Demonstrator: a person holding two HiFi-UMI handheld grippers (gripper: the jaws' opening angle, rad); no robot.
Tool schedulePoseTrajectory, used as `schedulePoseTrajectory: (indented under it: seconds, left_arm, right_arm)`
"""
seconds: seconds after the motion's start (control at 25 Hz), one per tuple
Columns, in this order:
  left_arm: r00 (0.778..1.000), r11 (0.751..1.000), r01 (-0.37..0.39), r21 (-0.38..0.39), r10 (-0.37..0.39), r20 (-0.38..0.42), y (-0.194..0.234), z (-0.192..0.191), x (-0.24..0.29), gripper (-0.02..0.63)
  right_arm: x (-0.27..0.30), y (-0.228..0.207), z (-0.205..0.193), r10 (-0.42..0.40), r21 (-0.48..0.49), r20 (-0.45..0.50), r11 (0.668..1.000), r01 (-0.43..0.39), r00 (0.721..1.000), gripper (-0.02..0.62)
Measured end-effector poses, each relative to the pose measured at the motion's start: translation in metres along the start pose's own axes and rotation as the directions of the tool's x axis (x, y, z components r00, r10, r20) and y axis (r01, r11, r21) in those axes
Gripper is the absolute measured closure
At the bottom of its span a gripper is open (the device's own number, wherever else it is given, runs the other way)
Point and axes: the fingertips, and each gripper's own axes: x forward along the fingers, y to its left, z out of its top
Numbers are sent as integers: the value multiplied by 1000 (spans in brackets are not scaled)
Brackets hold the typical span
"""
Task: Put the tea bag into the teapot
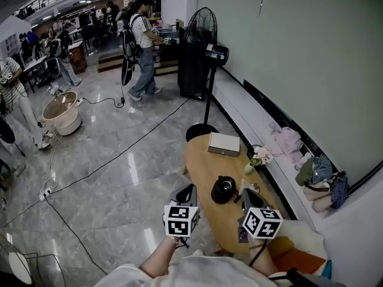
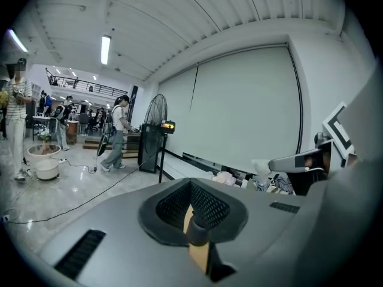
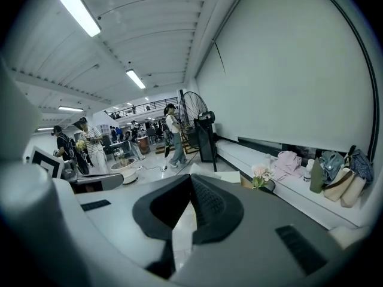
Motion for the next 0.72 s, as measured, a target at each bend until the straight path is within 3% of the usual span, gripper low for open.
schedulePoseTrajectory:
  seconds: [0.28,0.72]
  left_arm:
    - [1000,1000,-24,-4,24,19,4,13,27,591]
    - [999,999,26,39,-24,-48,15,11,61,591]
  right_arm:
    - [25,-12,15,23,-9,3,1000,-23,1000,561]
    - [53,-16,1,-22,54,-46,998,25,999,561]
